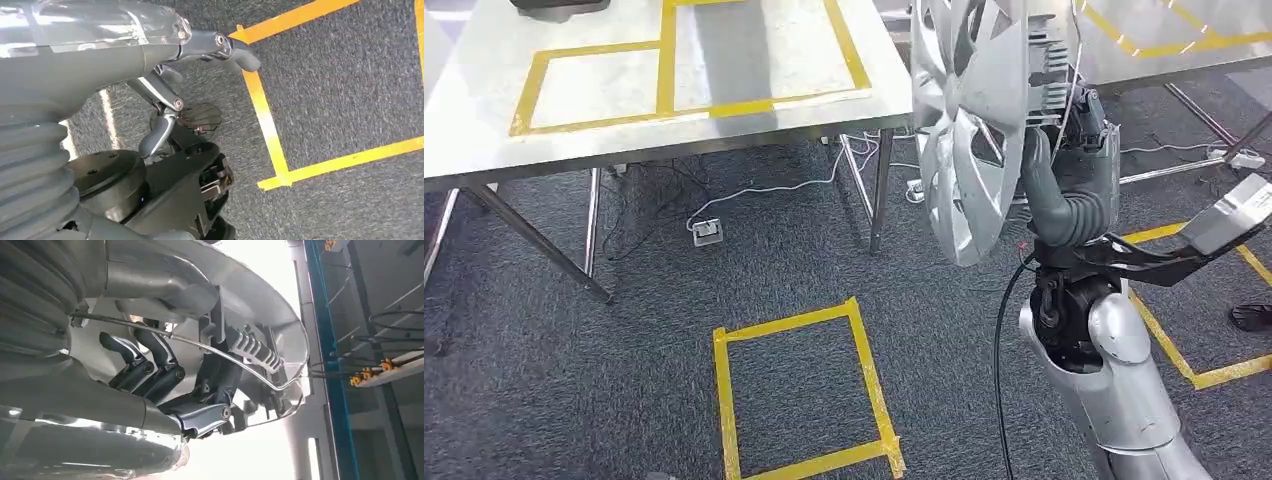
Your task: Take the parts from the cabinet and place them on the table.
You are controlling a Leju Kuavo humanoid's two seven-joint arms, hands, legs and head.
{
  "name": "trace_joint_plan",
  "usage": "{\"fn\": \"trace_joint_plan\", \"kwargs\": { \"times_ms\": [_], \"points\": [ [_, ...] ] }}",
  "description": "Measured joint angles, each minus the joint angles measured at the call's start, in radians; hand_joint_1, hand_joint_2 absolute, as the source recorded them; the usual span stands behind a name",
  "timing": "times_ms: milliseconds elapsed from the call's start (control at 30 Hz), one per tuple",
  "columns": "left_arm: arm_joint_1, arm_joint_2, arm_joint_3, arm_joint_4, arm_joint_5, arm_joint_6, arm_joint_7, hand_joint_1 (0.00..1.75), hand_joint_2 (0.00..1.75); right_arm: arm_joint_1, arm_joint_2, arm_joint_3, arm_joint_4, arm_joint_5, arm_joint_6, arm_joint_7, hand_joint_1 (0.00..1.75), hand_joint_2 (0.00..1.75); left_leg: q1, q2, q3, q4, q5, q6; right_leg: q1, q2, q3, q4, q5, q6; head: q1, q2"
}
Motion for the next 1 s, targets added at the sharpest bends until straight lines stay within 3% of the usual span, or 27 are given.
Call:
{"fn": "trace_joint_plan", "kwargs": {
  "times_ms": [367,800,867,933,967,1000],
  "points": [
    [0.002,-0.002,0.007,0.0,-0.006,-0.002,0.0,0.0,1.75,0.004,0.003,0.01,0.006,0.028,-0.031,0.037,1.75,1.75,0.0,-0.002,0.0,0.0,0.0,0.001,0.0,0.0,0.001,-0.003,0.0,0.0,0.001,0.0],
    [0.001,-0.002,0.007,0.0,-0.006,-0.003,0.0,0.0,1.75,-0.024,0.003,0.054,0.029,0.032,-0.006,0.064,1.75,1.75,0.0,-0.003,0.0,0.0,0.0,0.001,0.0,-0.001,0.002,-0.003,0.0,0.0,0.0,0.0],
    [0.001,-0.002,0.007,0.0,-0.005,-0.003,-0.001,0.0,1.75,-0.029,0.003,0.061,0.031,0.034,-0.004,0.066,1.75,1.75,-0.006,-0.002,0.001,-0.001,-0.007,0.01,-0.004,0.0,0.007,-0.016,0.001,0.011,-0.002,0.0],
    [0.002,-0.004,0.007,0.0,-0.003,-0.003,-0.001,0.0,1.75,-0.033,0.002,0.067,0.031,0.034,-0.003,0.071,1.75,1.75,0.008,0.0,0.023,-0.028,0.004,0.016,-0.004,-0.002,0.012,-0.013,-0.004,0.015,-0.004,0.0],
    [0.002,-0.004,0.007,0.0,-0.003,-0.003,-0.002,0.0,1.75,-0.035,0.003,0.069,0.031,0.034,-0.002,0.071,1.75,1.75,0.007,0.002,0.034,-0.035,0.003,0.018,-0.003,-0.009,0.003,0.014,-0.019,0.02,0.001,0.0],
    [0.002,-0.004,0.007,0.0,-0.003,-0.003,-0.002,0.0,1.75,-0.04,0.003,0.073,0.031,0.034,-0.002,0.071,1.75,1.75,0.007,0.005,0.039,-0.036,0.001,0.02,-0.006,-0.011,-0.026,0.075,-0.052,0.023,0.005,0.0]
  ]
}}
